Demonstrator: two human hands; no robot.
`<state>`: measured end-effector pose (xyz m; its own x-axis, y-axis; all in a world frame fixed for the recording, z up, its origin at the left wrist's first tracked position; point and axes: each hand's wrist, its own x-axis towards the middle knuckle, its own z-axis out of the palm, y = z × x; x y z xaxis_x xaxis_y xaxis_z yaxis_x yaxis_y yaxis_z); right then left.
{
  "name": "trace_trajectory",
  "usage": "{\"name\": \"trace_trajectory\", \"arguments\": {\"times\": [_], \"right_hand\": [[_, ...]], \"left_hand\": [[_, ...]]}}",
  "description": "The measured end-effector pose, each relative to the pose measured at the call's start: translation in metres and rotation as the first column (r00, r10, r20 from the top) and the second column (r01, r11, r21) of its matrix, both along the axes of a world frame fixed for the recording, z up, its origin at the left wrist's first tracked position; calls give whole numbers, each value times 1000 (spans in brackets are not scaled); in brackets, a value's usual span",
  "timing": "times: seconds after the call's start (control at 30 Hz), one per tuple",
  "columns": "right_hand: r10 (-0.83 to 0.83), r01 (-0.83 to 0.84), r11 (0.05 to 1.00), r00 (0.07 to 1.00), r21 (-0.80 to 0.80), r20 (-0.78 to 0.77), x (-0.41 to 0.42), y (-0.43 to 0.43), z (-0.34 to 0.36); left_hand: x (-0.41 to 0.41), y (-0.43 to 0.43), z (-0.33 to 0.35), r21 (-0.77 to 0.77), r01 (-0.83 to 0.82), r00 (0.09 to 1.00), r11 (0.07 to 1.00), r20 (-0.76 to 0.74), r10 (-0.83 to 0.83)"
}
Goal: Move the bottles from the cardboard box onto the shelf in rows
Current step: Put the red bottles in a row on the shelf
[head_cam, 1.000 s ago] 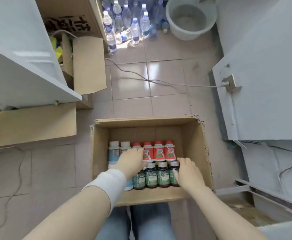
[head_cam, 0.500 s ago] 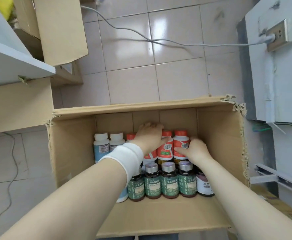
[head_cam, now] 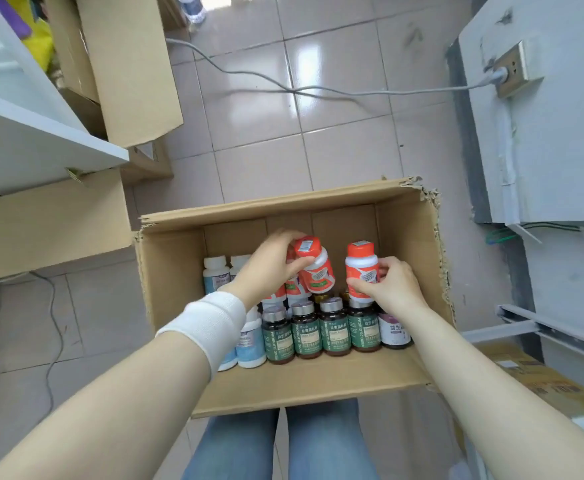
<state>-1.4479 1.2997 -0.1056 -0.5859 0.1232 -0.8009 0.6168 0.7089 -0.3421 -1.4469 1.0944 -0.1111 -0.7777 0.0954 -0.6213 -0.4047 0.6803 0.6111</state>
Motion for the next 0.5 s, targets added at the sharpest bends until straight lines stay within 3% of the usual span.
{"name": "trace_trajectory", "arguments": {"times": [0.27, 0.5], "right_hand": [[-289, 262, 944, 950, -198, -119, 42, -5, 134], [-558, 467, 818, 785, -336, -267, 143, -39, 252]], "left_hand": [[14, -26, 144, 210, -10, 994, 978, -106, 33], [60, -29, 266, 500, -7, 989, 866, -123, 79]]}}
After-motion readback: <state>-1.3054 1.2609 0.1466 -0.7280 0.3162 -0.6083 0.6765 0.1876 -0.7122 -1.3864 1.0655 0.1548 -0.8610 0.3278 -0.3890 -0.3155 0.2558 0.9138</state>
